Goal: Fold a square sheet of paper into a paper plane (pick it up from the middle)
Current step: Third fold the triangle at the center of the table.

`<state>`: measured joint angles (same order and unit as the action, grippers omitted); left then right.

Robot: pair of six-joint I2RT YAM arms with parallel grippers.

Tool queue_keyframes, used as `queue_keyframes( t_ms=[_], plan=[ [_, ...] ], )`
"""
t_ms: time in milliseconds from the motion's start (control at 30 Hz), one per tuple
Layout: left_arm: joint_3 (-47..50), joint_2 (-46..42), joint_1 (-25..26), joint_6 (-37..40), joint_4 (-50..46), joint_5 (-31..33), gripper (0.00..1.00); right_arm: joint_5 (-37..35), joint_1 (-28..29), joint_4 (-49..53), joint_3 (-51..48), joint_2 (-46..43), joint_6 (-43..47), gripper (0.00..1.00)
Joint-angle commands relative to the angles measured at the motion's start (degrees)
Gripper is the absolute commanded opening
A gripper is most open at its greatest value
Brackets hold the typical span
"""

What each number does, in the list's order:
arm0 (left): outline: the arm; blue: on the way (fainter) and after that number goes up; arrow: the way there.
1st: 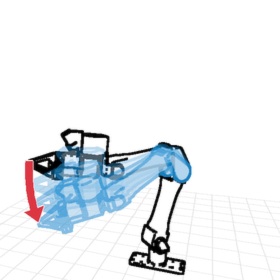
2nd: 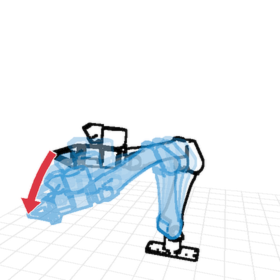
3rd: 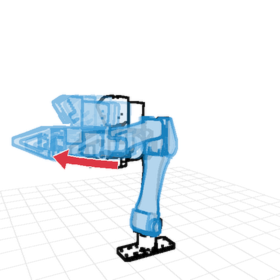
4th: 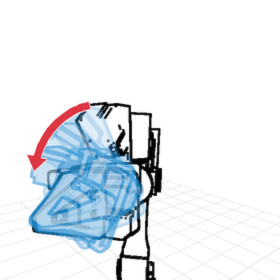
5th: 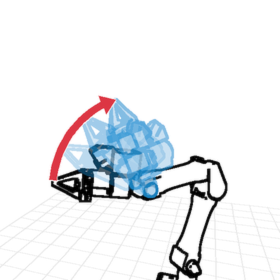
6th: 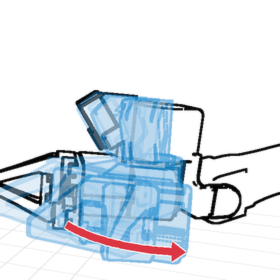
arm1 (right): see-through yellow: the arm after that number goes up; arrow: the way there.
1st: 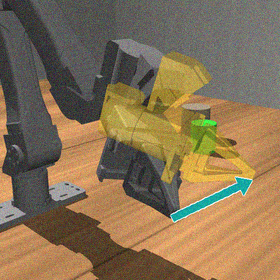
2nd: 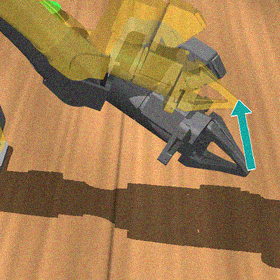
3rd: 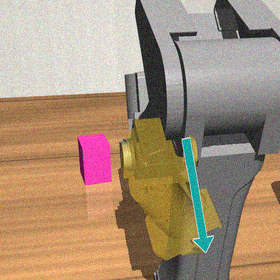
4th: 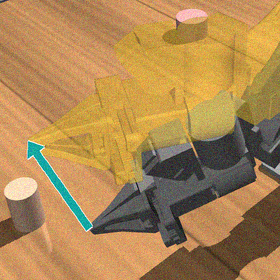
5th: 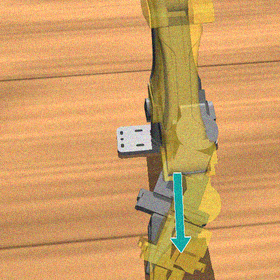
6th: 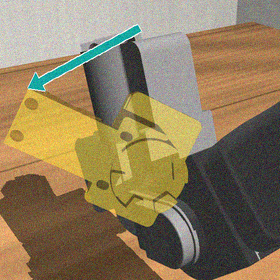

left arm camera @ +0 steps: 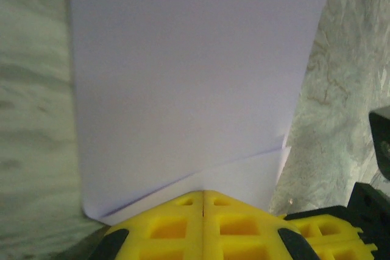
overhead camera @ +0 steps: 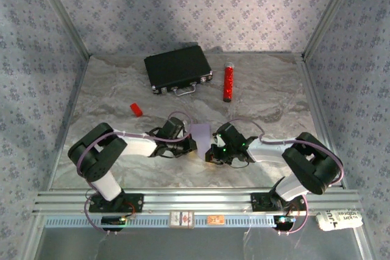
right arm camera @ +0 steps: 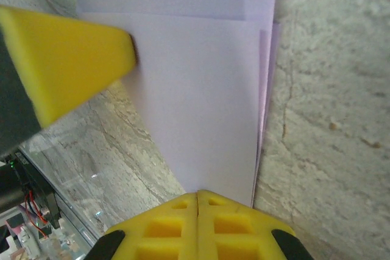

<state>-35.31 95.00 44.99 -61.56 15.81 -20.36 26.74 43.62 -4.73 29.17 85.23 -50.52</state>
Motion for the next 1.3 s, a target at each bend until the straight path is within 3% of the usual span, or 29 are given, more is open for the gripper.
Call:
queue_keyframes(
  t_ms=[0, 467, 833, 1067, 1267],
  plan=[
    [1.0, 0.2, -2.8, 2.7, -4.9, 3.5, 0.00, -2.6, -0.3, 7.4, -1.2, 0.2, 1.7, 0.01],
    [1.7, 0.1, -9.6, 7.3, -5.5, 0.0, 0.01, -1.6, -0.7, 8.5, -1.1, -0.1, 3.3, 0.01],
    [1.3, -7.5, -10.2, 6.7, -8.5, 1.6, 0.03, -1.0, -1.3, 9.7, -0.2, -0.3, 4.4, 0.02],
    [2.0, -11.1, -7.2, 4.7, -4.9, 0.7, 0.03, -0.8, -1.7, 9.8, -0.3, -0.5, 4.4, 0.02],
    [-0.5, -6.1, -2.5, 5.7, -2.0, -3.4, 0.04, -0.8, -1.8, 9.6, -0.2, -0.6, 4.2, 0.02]
  ],
)
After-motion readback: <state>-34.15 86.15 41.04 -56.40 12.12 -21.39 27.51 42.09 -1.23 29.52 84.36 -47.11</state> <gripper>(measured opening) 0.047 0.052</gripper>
